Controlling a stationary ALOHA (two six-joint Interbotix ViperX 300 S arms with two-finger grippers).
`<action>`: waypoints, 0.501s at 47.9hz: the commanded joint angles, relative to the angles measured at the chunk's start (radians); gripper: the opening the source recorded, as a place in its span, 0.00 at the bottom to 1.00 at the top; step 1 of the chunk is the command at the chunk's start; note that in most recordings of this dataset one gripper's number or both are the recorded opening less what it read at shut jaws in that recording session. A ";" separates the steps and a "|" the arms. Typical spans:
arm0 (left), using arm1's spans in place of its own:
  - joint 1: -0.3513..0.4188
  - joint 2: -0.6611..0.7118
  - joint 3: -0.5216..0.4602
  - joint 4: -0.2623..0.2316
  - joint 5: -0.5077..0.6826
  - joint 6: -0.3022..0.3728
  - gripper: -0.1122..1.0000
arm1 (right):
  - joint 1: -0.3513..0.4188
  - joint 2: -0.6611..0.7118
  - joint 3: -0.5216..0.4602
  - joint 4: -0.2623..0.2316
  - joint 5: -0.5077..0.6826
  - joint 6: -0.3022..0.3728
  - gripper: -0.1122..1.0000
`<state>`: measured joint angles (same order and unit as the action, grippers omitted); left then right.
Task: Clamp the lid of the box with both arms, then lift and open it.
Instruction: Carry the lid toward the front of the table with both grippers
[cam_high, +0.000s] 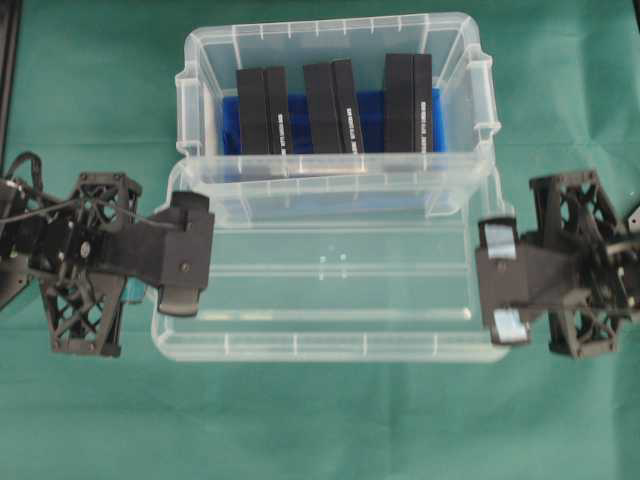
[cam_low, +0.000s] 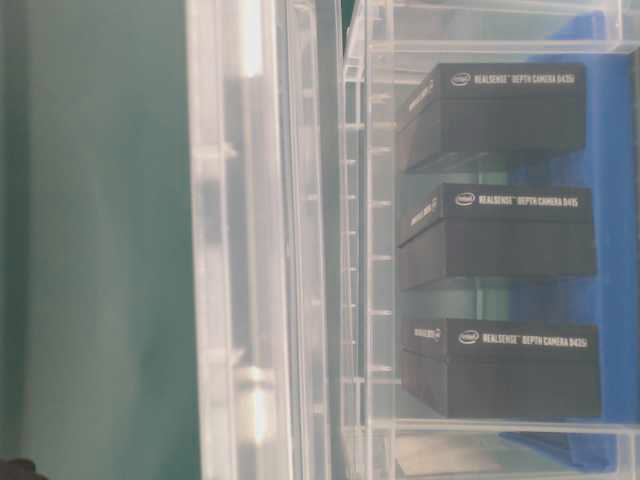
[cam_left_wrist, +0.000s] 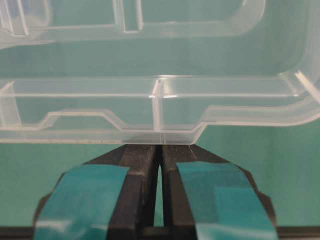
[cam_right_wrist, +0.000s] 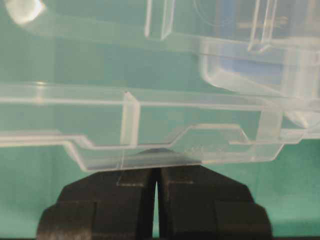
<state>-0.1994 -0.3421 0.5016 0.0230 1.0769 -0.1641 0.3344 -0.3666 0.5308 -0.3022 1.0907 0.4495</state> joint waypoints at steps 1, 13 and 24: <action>-0.009 -0.002 -0.075 0.020 -0.035 -0.029 0.11 | 0.018 0.017 -0.086 -0.023 -0.025 0.020 0.10; -0.066 0.026 -0.104 0.021 -0.014 -0.066 0.11 | 0.067 0.075 -0.137 -0.038 -0.008 0.057 0.10; -0.098 0.040 -0.120 0.023 0.006 -0.087 0.11 | 0.089 0.100 -0.164 -0.040 0.005 0.072 0.10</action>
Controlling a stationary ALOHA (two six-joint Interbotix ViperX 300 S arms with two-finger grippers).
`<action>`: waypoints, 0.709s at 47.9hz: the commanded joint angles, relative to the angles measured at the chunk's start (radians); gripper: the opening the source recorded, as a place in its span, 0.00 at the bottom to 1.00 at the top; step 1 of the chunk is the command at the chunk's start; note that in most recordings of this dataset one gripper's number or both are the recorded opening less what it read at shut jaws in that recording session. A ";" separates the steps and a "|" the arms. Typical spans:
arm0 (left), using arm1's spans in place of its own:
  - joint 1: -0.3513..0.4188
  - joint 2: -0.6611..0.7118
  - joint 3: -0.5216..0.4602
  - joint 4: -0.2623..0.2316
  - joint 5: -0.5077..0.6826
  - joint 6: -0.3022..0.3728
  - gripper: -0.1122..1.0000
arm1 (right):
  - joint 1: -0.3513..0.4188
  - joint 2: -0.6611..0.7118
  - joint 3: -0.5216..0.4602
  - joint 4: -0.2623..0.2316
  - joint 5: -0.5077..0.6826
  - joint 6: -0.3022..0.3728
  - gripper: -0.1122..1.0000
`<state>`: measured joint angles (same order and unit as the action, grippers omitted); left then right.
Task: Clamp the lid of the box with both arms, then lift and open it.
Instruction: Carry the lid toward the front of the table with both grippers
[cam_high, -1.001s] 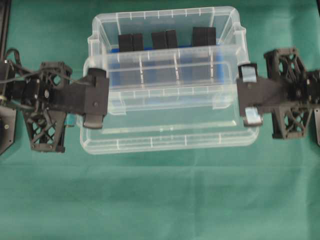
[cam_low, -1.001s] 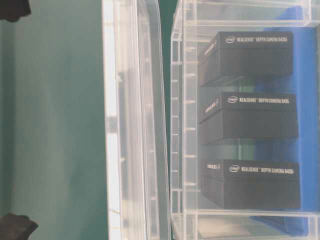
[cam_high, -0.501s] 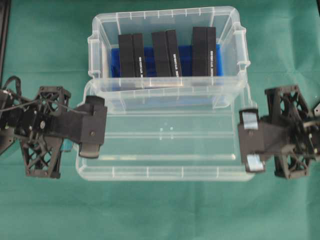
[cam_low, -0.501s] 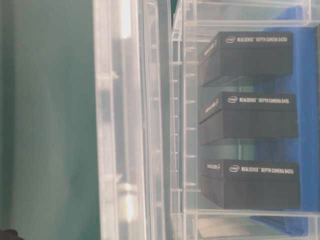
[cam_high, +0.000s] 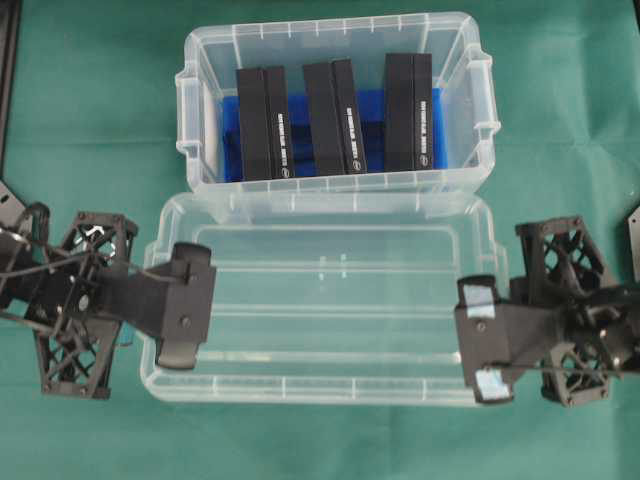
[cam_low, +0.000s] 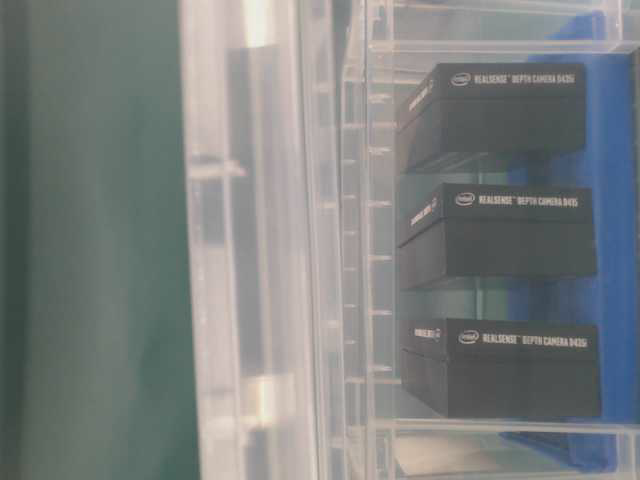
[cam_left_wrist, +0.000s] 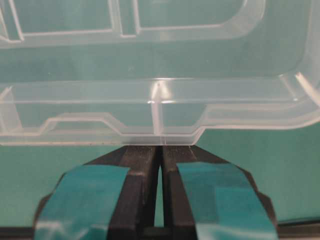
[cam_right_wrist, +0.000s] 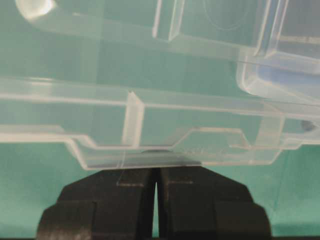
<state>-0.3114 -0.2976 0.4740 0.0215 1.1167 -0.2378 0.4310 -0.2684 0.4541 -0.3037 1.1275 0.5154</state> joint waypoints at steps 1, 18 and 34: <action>0.011 -0.003 -0.092 0.025 -0.034 -0.017 0.11 | -0.006 0.003 -0.087 -0.038 -0.032 0.011 0.10; -0.009 0.000 -0.094 0.028 -0.035 -0.049 0.11 | 0.012 0.005 -0.087 -0.043 -0.018 0.060 0.10; -0.011 0.015 -0.107 0.028 -0.041 -0.049 0.11 | 0.032 0.005 -0.087 -0.043 -0.014 0.078 0.10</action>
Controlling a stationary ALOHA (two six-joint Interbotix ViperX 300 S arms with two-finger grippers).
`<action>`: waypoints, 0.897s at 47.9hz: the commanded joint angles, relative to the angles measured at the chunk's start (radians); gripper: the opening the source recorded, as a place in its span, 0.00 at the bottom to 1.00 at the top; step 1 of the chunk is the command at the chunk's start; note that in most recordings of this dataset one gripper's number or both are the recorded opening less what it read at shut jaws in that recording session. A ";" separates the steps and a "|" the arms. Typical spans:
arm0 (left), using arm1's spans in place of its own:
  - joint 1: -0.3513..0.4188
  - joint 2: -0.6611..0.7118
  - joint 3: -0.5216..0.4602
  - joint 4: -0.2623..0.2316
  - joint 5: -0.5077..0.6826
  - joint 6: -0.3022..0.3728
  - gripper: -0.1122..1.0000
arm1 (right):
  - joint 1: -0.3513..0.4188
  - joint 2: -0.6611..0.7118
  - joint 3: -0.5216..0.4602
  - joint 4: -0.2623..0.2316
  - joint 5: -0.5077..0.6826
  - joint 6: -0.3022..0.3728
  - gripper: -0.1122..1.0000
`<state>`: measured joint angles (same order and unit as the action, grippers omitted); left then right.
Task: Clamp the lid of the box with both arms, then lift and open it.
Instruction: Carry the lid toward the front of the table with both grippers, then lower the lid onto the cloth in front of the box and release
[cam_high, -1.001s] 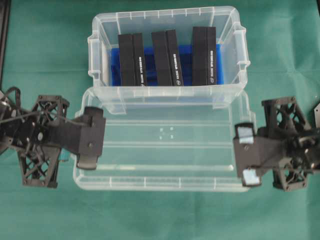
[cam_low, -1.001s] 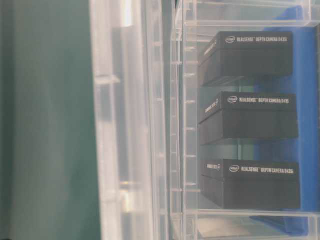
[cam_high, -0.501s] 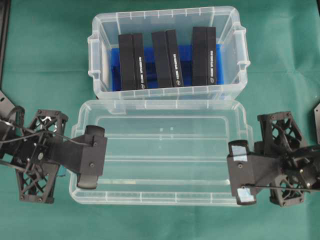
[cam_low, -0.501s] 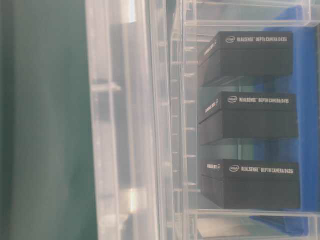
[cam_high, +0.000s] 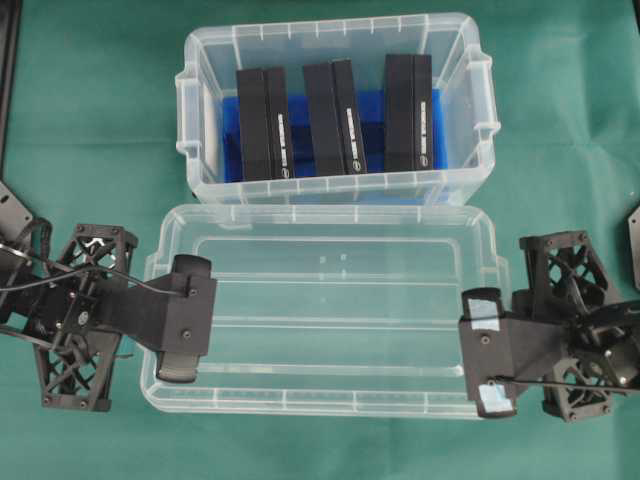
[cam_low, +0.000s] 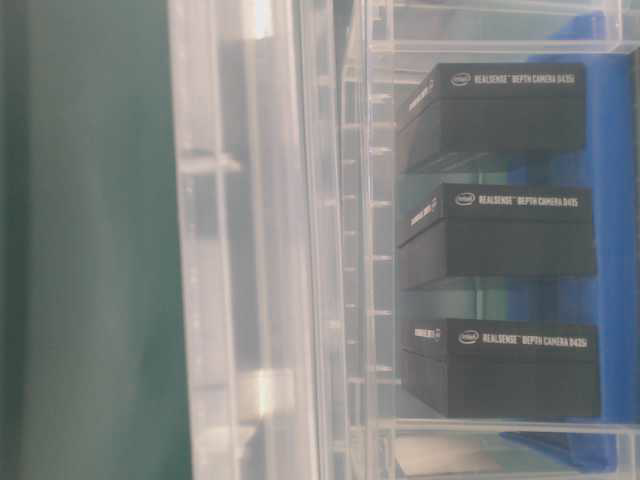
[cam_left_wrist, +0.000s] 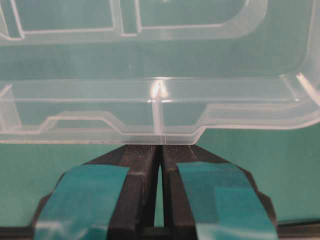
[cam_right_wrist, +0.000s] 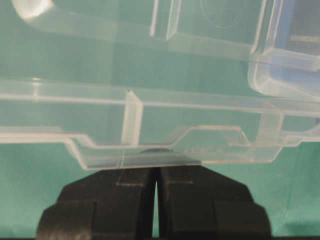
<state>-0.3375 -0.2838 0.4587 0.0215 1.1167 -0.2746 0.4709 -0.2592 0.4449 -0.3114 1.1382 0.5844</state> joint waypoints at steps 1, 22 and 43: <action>0.014 0.005 -0.094 0.028 -0.041 -0.012 0.11 | -0.006 -0.005 -0.078 -0.035 -0.025 0.012 0.10; 0.000 0.064 -0.069 0.028 -0.115 -0.020 0.11 | 0.002 0.044 -0.029 -0.035 -0.092 0.021 0.10; -0.011 0.114 0.089 0.028 -0.299 -0.091 0.11 | -0.005 0.084 0.153 -0.035 -0.298 0.089 0.10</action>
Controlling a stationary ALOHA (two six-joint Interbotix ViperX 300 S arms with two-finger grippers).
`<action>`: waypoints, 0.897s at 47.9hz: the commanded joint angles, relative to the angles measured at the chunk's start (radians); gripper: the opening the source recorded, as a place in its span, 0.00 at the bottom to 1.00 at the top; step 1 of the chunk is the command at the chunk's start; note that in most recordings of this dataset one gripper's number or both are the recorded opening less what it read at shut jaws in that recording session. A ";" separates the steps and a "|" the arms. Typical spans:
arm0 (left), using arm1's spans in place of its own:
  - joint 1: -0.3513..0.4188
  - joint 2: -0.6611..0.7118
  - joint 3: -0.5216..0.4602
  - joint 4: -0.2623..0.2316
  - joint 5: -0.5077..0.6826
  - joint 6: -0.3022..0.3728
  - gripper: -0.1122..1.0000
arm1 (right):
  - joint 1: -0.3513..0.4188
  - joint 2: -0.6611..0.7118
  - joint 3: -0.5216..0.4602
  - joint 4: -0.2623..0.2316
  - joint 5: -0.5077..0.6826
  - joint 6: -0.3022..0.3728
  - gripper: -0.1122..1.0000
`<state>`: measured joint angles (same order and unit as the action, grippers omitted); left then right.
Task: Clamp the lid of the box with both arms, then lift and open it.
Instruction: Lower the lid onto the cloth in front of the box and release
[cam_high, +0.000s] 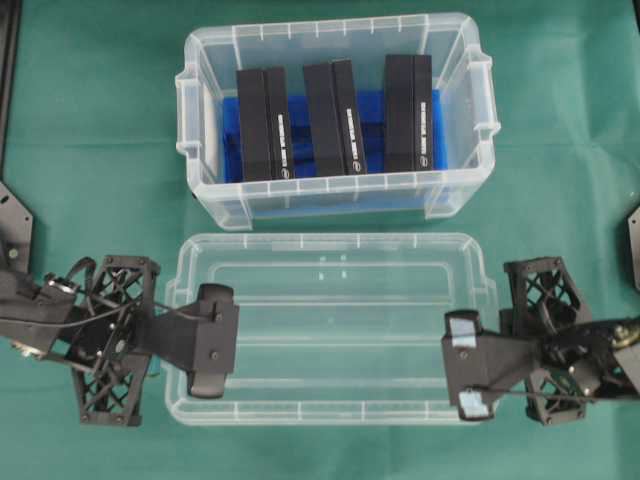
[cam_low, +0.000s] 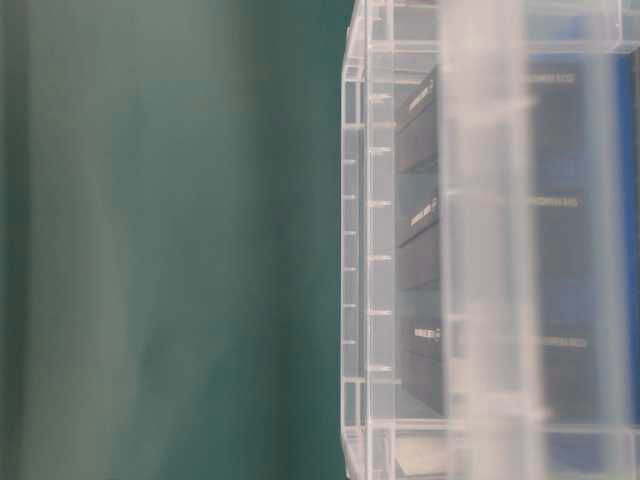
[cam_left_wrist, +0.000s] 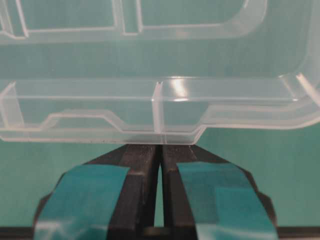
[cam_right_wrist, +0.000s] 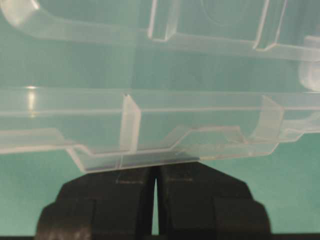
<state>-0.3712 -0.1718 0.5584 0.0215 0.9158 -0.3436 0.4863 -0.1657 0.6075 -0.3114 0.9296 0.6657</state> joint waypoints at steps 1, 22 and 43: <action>0.021 0.006 -0.002 0.028 -0.109 -0.023 0.11 | -0.021 -0.008 -0.002 -0.035 -0.100 0.012 0.10; 0.021 0.118 0.081 0.021 -0.318 -0.028 0.11 | -0.034 0.038 0.098 -0.035 -0.239 0.041 0.10; 0.017 0.109 0.097 0.014 -0.316 -0.028 0.11 | -0.037 0.060 0.112 -0.031 -0.291 0.043 0.10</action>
<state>-0.3712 -0.0383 0.6811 0.0245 0.6366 -0.3559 0.4648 -0.0905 0.7455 -0.3252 0.6734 0.7102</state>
